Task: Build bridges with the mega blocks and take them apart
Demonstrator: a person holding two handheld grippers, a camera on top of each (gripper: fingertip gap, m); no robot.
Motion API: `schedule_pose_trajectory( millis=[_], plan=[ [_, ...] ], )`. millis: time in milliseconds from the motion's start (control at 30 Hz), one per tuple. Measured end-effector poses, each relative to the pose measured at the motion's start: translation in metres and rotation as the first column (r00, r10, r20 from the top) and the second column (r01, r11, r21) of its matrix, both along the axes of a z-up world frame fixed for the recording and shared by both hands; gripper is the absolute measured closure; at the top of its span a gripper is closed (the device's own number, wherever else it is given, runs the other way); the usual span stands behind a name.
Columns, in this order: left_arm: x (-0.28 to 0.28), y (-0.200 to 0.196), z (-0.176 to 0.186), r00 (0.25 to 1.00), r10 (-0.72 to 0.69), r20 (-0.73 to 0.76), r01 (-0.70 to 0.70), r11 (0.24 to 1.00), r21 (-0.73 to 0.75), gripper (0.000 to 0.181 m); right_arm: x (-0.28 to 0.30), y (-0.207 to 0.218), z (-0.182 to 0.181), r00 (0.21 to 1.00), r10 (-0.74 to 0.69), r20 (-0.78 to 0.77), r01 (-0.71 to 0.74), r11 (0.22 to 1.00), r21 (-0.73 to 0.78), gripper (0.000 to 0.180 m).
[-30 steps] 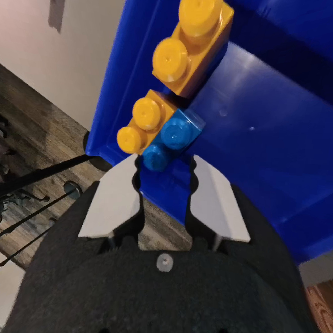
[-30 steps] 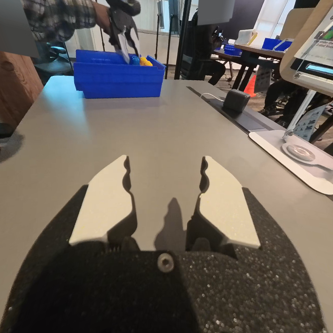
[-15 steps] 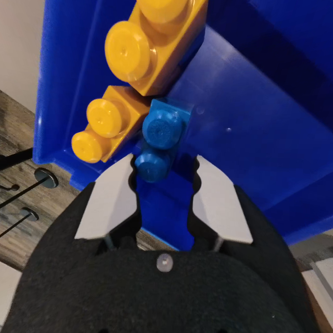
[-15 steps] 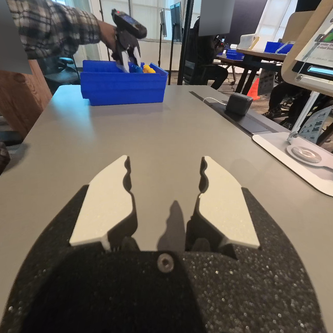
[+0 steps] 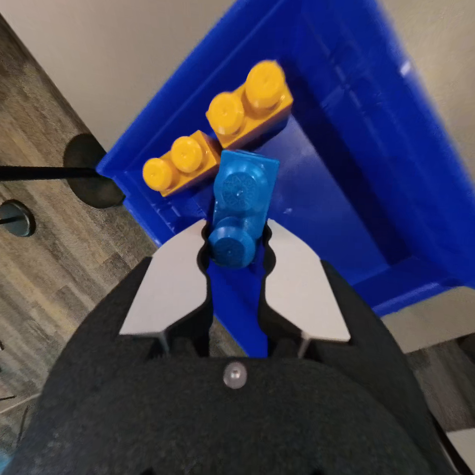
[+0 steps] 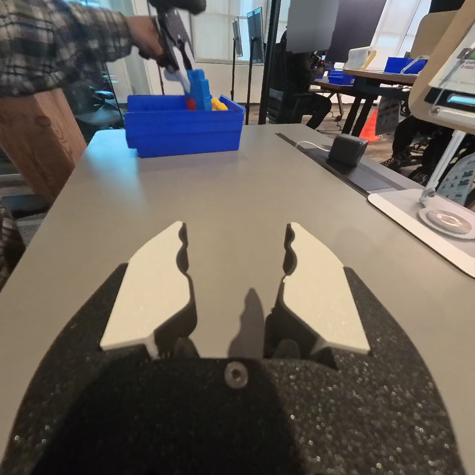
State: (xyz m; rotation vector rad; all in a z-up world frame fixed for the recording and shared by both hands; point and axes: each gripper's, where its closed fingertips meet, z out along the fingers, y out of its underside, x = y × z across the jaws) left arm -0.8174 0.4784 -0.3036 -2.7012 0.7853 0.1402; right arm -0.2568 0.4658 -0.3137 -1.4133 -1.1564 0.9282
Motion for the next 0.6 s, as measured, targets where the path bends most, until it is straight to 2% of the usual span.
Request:
schedule_pose_trajectory(
  millis=[33, 167, 267, 467, 600],
  plan=[
    [0.010, -0.002, 0.014, 1.000, -0.005, 0.019, 0.004, 0.999, 0.035, 0.141, -0.001, -0.002, 0.002, 1.000, 0.005, -0.003, -0.005, 1.000, 0.000, 0.107],
    [0.079, -0.010, 0.062, 0.990, -0.083, 0.112, 0.067, 0.988, 0.138, 0.141, -0.004, -0.003, 0.004, 1.000, 0.008, -0.001, -0.008, 1.000, 0.000, 0.108],
    [0.154, -0.016, 0.076, 0.969, -0.201, 0.143, 0.179, 0.972, 0.153, 0.141, -0.009, 0.001, 0.010, 1.000, 0.019, 0.009, -0.018, 0.999, -0.035, 0.107],
    [0.309, -0.014, 0.061, 0.866, -0.435, 0.248, 0.400, 0.899, 0.180, 0.142, -0.030, 0.008, 0.050, 0.991, 0.093, 0.098, -0.096, 0.995, 0.026, 0.107],
    [0.392, -0.006, 0.048, 0.781, -0.550, 0.296, 0.506, 0.835, 0.215, 0.142, -0.041, 0.013, 0.075, 0.977, 0.147, 0.154, -0.158, 0.985, 0.062, 0.105]
  ],
)
